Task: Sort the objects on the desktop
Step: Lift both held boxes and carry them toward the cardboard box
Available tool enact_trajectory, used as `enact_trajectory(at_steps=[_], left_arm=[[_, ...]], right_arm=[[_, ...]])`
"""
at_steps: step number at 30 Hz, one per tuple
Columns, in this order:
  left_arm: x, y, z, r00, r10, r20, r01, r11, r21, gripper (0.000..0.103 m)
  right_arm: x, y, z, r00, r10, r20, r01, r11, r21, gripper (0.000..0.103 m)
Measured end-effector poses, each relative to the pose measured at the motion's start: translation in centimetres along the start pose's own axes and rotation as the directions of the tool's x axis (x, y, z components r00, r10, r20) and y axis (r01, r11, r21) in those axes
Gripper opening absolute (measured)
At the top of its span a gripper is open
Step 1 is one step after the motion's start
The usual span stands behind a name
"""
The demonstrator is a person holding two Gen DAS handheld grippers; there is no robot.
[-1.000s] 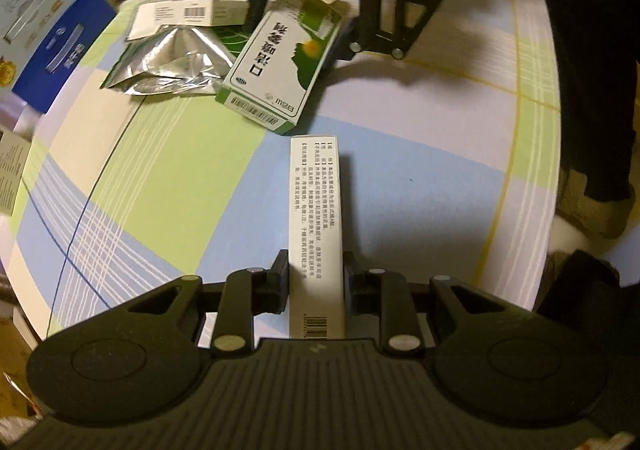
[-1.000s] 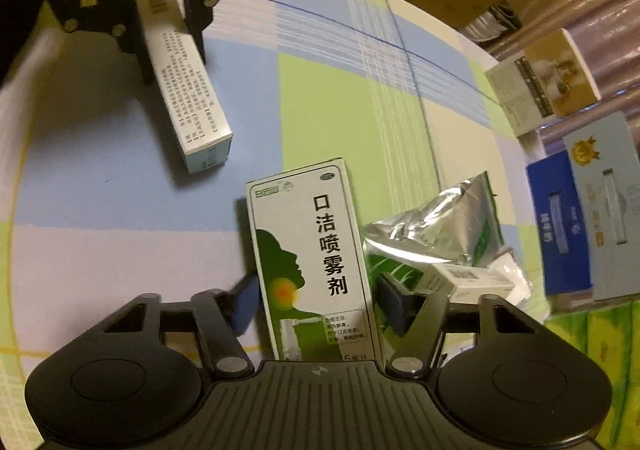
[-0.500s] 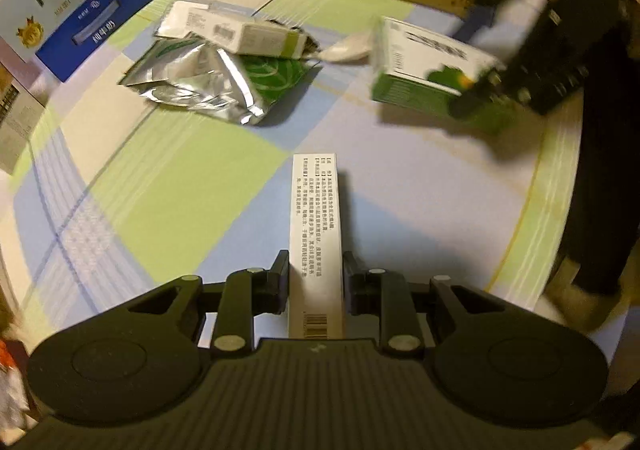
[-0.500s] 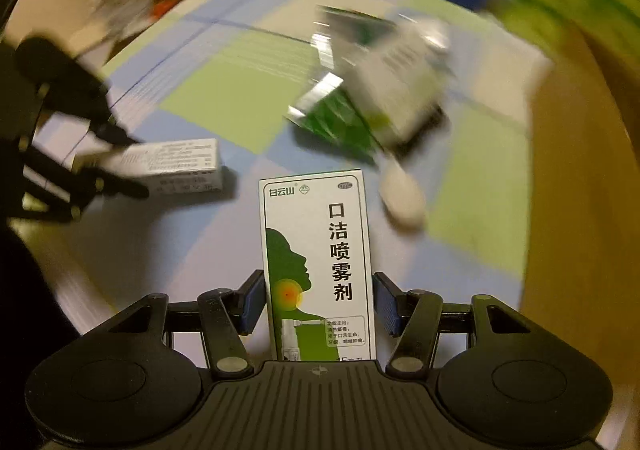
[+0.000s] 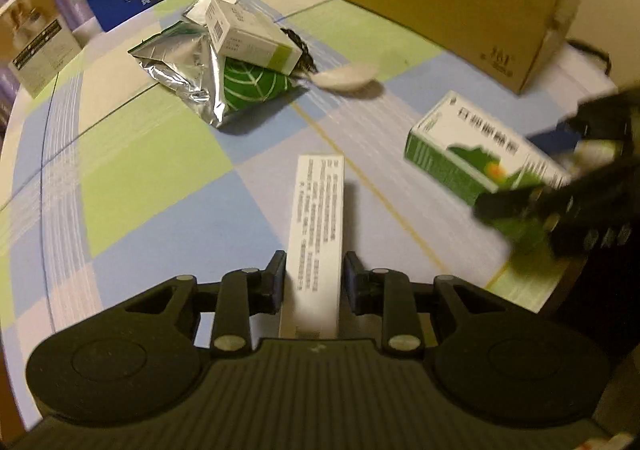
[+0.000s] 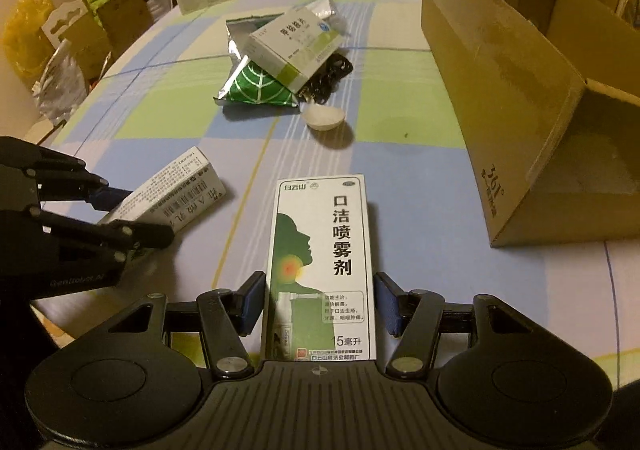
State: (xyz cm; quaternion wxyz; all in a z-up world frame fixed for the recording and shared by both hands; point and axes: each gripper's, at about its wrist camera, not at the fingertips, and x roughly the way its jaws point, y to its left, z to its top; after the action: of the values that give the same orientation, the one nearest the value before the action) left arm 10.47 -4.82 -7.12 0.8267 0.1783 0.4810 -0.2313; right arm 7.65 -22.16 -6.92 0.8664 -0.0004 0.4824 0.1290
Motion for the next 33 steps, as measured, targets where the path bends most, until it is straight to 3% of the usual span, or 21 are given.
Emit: enact_trajectory(at_steps=[12,15,33], left_arm=[[0.9,0.0,0.5,0.999,0.038,-0.013,-0.039,0.994,-0.103,0.026],[0.9,0.0,0.5,0.999,0.032,-0.012,-0.033,0.990,-0.135,0.022],[0.7,-0.3,0.3,0.999,0.044,0.010,-0.042,0.979,-0.201,0.021]], right_arm=[[-0.4,-1.0,-1.4,0.995,0.029,0.100,-0.033,0.999,0.042,0.055],[-0.2,-0.9,-1.3,0.994,0.027,0.108,-0.031,0.999,0.031,0.055],[0.9,0.3,-1.3,0.993,-0.029,0.111,0.036,0.997,-0.065,0.055]])
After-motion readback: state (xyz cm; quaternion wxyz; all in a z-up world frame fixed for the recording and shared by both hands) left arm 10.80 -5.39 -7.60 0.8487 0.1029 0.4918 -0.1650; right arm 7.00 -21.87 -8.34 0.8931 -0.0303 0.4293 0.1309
